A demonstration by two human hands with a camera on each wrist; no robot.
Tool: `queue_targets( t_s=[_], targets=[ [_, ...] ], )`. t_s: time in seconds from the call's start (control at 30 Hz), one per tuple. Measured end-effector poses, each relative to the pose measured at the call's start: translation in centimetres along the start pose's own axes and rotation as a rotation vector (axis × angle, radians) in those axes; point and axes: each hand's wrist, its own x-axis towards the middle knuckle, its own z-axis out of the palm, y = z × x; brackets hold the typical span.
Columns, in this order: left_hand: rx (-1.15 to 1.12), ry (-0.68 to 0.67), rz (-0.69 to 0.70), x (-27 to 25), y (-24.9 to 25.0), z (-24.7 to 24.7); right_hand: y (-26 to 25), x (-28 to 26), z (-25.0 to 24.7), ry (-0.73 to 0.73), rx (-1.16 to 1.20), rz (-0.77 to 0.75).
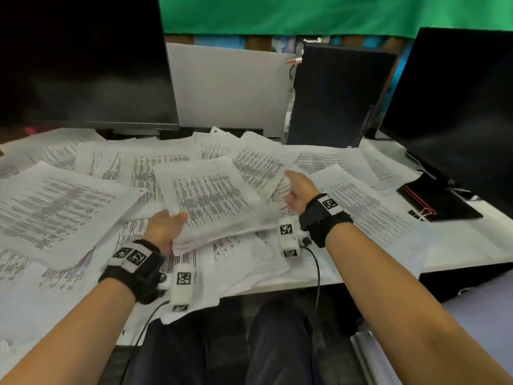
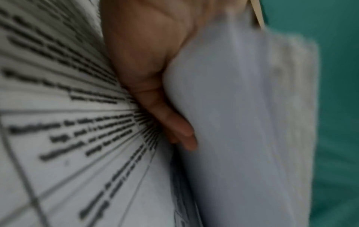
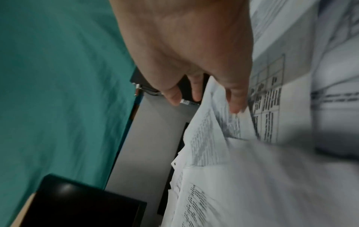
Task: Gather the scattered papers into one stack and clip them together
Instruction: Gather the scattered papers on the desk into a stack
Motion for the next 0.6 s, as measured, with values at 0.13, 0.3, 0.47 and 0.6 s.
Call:
queue_targets(
  t_s=[0.13, 0.3, 0.47, 0.6],
  targets=[
    [0.003, 0.018, 0.031, 0.2, -0.5, 0.4, 0.9, 2.9, 2.1, -0.129, 0.086, 0.209],
    [0.072, 0.024, 0.123, 0.0, -0.5, 0.1, -2.0, 2.3, 4.7, -0.099, -0.492, -0.104],
    [0.139, -0.004, 0.162, 0.3, -0.9, -0.3, -8.4, -0.2, 4.9, 0.105, -0.799, -0.75],
    [0.087, -0.046, 0.134, -0.2, -0.7, -0.4, -13.4, -2.6, 2.9, 0.176, -0.393, -0.974]
  ],
)
